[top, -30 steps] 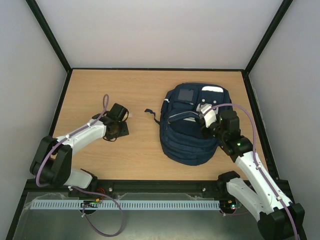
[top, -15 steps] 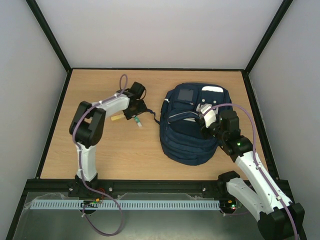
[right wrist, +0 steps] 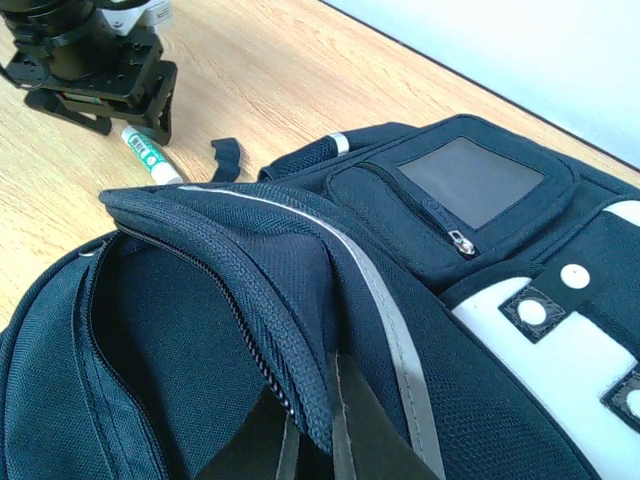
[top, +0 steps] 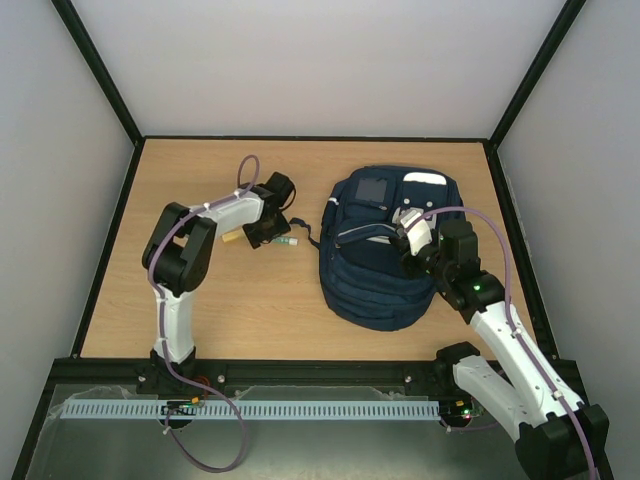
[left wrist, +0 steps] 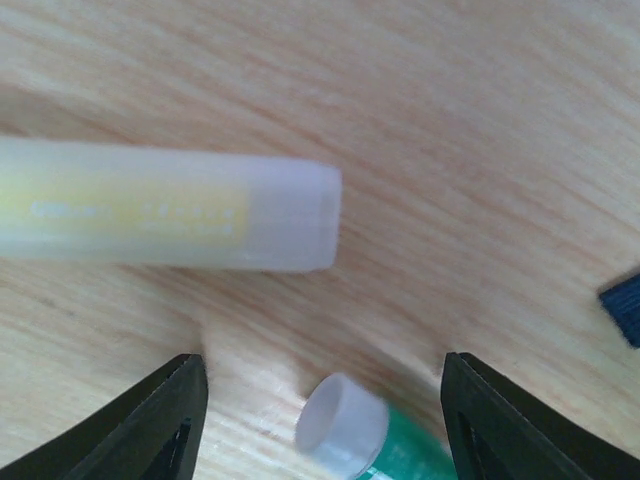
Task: Pack the student bag
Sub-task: Pick up the stationery from the center of the board, then place the stationery in the student bag.
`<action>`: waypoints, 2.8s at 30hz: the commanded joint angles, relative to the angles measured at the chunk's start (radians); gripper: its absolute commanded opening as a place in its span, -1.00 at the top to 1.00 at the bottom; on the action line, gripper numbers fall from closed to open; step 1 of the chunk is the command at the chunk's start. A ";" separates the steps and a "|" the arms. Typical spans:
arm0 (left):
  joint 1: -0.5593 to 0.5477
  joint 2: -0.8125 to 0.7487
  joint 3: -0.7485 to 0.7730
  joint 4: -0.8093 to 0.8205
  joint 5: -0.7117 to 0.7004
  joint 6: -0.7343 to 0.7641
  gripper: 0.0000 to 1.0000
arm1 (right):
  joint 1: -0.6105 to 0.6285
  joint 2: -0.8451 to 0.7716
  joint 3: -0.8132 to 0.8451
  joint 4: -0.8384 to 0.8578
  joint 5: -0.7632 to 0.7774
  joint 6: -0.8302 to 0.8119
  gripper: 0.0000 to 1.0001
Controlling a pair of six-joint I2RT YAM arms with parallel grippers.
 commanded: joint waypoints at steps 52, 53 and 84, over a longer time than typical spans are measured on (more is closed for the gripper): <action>-0.170 -0.214 -0.099 0.068 0.052 -0.289 -0.50 | 0.006 0.036 0.029 0.008 -0.062 -0.022 0.95; -0.175 -0.197 -0.084 0.051 0.054 -0.315 -0.48 | 0.005 0.036 0.029 0.008 -0.061 -0.022 0.94; -0.154 -0.035 -0.028 -0.009 0.094 -0.449 0.37 | 0.005 0.058 0.037 -0.005 -0.068 -0.029 0.93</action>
